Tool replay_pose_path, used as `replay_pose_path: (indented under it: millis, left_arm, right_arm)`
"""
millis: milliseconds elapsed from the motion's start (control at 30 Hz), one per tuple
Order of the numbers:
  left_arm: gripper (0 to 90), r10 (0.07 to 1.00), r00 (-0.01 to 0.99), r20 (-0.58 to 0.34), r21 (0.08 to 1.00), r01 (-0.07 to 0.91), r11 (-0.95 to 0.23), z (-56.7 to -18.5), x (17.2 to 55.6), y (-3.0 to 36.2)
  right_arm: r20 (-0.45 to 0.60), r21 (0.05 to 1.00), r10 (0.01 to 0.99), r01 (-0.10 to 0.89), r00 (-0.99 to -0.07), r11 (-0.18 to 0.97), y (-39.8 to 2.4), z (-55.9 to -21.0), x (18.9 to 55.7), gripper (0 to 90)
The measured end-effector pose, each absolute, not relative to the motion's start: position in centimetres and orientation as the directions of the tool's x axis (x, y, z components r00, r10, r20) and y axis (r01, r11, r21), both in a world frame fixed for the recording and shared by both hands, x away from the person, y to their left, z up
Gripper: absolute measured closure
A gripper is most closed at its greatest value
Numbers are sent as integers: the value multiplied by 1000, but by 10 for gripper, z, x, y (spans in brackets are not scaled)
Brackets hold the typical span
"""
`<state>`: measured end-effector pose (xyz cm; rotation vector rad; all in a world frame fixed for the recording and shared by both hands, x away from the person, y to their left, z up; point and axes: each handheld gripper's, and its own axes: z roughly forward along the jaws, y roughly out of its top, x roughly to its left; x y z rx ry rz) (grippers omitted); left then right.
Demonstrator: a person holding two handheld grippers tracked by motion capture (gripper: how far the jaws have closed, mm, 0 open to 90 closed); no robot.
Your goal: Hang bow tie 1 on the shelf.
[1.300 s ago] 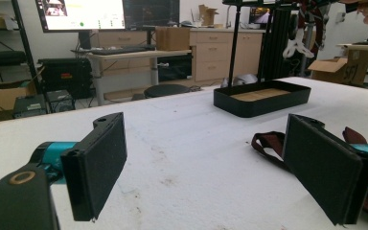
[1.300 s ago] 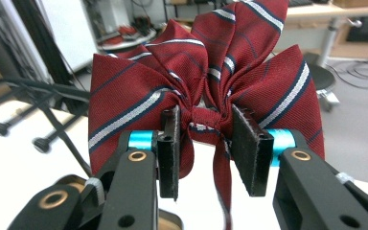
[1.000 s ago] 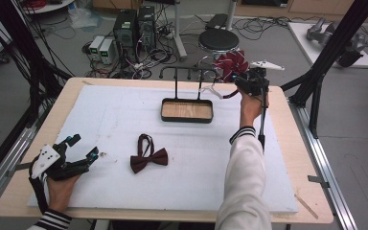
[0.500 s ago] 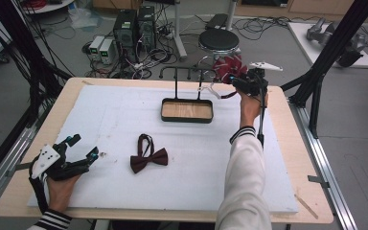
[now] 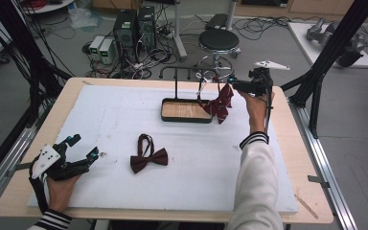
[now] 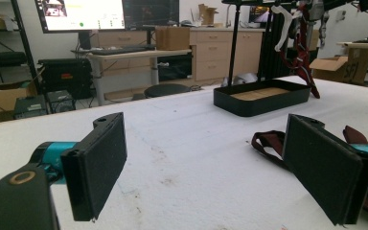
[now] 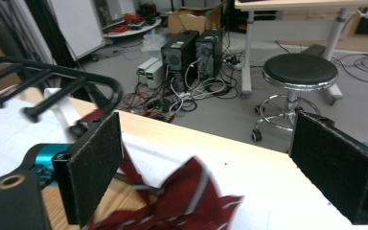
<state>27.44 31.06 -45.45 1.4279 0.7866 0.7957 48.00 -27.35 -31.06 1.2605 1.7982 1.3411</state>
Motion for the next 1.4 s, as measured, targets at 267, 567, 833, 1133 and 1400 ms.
replay_pose_path:
  millis: [267, 567, 833, 1133, 1400]
  left_arm:
    - [159, 847, 532, 7, 1000, 1, -9, -454, 275, 311]
    - [159, 847, 531, 9, 1000, -4, -8, -455, 274, 310]
    - [159, 848, 530, 14, 1000, -7, -13, -455, 274, 310]
    - [159, 847, 531, 19, 1000, -9, -16, -454, 274, 310]
    - [159, 849, 527, 23, 1000, -11, -20, -454, 274, 309]
  right_arm:
    - [75, 968, 881, 245, -467, 47, -281, -290, 439, 106]
    - [33, 985, 822, 157, -569, 69, -292, -291, 366, 106]
    - [-49, 988, 813, 93, -580, 126, -290, -320, 318, 106]
    - [-25, 993, 802, 74, -597, 86, -282, -359, 281, 106]
    - [-11, 993, 791, 86, -612, 80, -275, -386, 270, 105]
